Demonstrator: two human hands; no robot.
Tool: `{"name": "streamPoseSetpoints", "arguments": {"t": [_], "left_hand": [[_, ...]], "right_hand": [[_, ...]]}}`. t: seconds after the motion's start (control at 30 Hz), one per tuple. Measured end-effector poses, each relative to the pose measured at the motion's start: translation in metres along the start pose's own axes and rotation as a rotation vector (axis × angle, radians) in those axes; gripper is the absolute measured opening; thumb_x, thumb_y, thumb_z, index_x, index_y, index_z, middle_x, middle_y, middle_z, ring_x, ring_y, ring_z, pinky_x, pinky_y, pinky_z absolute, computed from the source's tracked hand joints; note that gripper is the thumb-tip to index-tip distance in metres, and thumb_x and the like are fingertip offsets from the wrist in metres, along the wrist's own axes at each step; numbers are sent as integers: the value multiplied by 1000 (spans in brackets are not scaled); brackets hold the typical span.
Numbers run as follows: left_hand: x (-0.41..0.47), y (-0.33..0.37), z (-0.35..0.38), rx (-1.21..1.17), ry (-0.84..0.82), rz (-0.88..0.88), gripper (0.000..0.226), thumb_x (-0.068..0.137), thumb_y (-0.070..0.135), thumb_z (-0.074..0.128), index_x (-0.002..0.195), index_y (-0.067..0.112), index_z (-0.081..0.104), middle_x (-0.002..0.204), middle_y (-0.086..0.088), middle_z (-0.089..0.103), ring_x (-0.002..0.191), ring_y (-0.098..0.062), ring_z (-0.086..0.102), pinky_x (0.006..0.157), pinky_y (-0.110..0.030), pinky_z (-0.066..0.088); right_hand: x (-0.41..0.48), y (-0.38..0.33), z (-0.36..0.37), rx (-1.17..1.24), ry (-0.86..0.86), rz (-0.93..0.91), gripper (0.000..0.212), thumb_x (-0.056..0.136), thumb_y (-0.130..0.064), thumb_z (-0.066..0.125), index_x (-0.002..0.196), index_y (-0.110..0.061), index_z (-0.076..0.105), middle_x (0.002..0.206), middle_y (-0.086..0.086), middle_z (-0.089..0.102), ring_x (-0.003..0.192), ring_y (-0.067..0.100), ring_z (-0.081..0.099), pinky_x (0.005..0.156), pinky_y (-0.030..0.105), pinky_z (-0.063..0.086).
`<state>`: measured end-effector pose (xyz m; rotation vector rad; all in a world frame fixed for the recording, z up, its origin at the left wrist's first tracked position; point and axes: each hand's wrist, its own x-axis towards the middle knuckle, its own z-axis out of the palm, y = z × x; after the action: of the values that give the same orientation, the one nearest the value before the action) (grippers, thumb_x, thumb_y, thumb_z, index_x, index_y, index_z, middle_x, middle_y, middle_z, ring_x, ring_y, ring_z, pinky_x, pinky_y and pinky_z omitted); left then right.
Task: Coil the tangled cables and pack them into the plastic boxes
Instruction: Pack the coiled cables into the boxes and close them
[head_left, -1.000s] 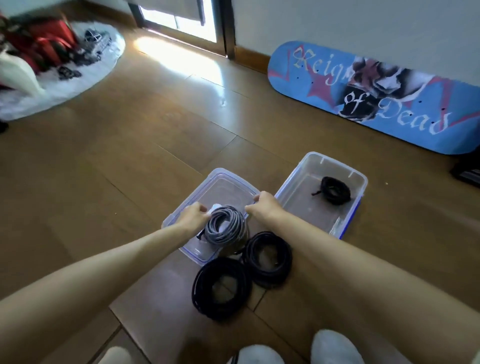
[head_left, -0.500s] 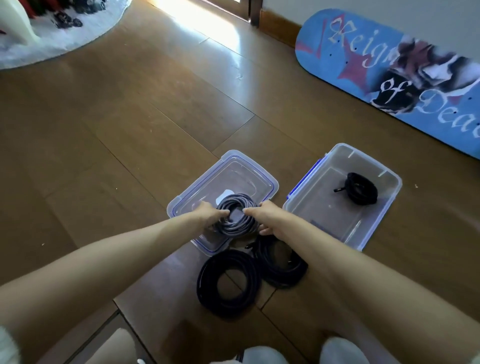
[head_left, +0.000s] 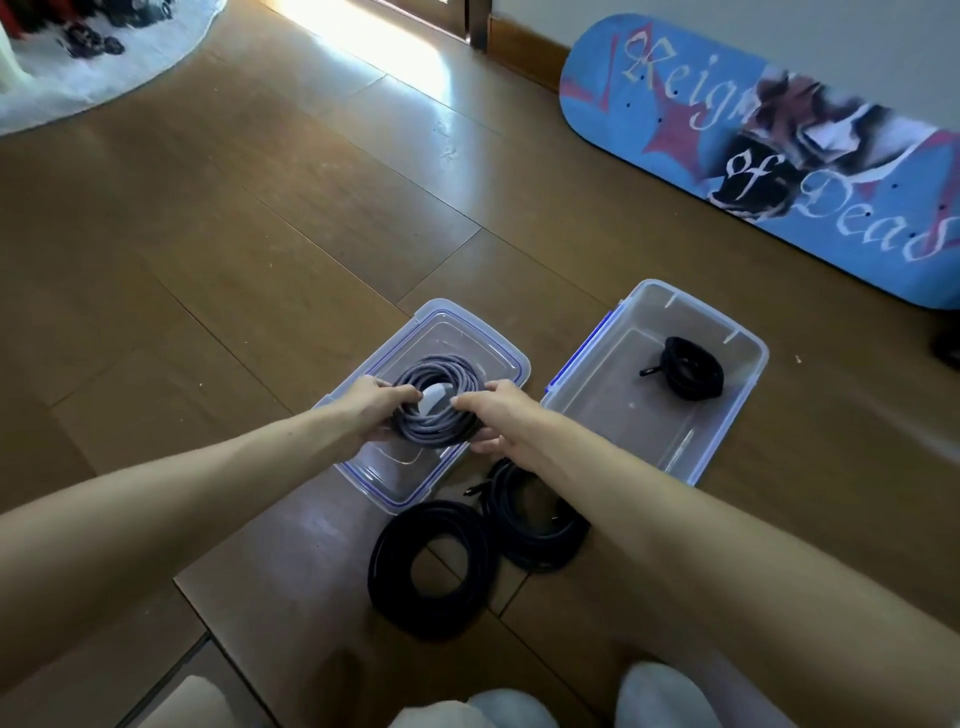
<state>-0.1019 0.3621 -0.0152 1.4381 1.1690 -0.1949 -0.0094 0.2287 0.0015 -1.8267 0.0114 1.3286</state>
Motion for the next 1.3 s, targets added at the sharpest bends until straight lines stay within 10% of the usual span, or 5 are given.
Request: {"name": "streamPoseSetpoints", "arguments": {"t": [0.13, 0.53, 0.8, 1.07, 1.3], "left_hand": [[-8, 31, -1, -60, -24, 124, 11, 86, 9, 65, 91, 2, 59, 91, -19, 64, 75, -24, 64, 69, -33, 59], [-48, 102, 110, 98, -289, 304, 7, 89, 6, 60, 94, 3, 58, 84, -15, 61, 73, -24, 61, 74, -37, 57], [-29, 83, 184, 414, -244, 296, 17, 82, 12, 66, 89, -4, 63, 73, -13, 62, 63, -23, 60, 59, -30, 52], [-13, 60, 203, 618, -207, 299, 39, 80, 24, 71, 107, 4, 50, 97, -14, 58, 82, -24, 56, 61, -30, 47], [-5, 61, 211, 687, -296, 313, 41, 87, 20, 66, 113, 7, 37, 102, -10, 51, 91, -22, 54, 63, -26, 46]], "right_hand": [[-14, -18, -19, 112, 47, -135, 9, 96, -20, 55, 99, -13, 50, 107, 14, 61, 87, 26, 63, 85, 37, 54], [-74, 8, -155, -68, 365, -357, 35, 102, -28, 39, 90, 1, 55, 68, 16, 63, 57, 30, 67, 64, 48, 58], [-63, 61, -212, -605, 590, -241, 47, 91, -24, 53, 135, -11, 45, 140, 9, 41, 132, 27, 36, 106, 39, 36], [-69, 94, -212, -537, 302, -229, 100, 90, -25, 65, 152, -8, -12, 161, 4, 2, 146, 27, 12, 116, 34, 18], [-71, 94, -207, -502, 303, -227, 104, 91, -20, 65, 150, -8, -19, 161, 4, -9, 148, 29, 3, 118, 35, 14]]}}
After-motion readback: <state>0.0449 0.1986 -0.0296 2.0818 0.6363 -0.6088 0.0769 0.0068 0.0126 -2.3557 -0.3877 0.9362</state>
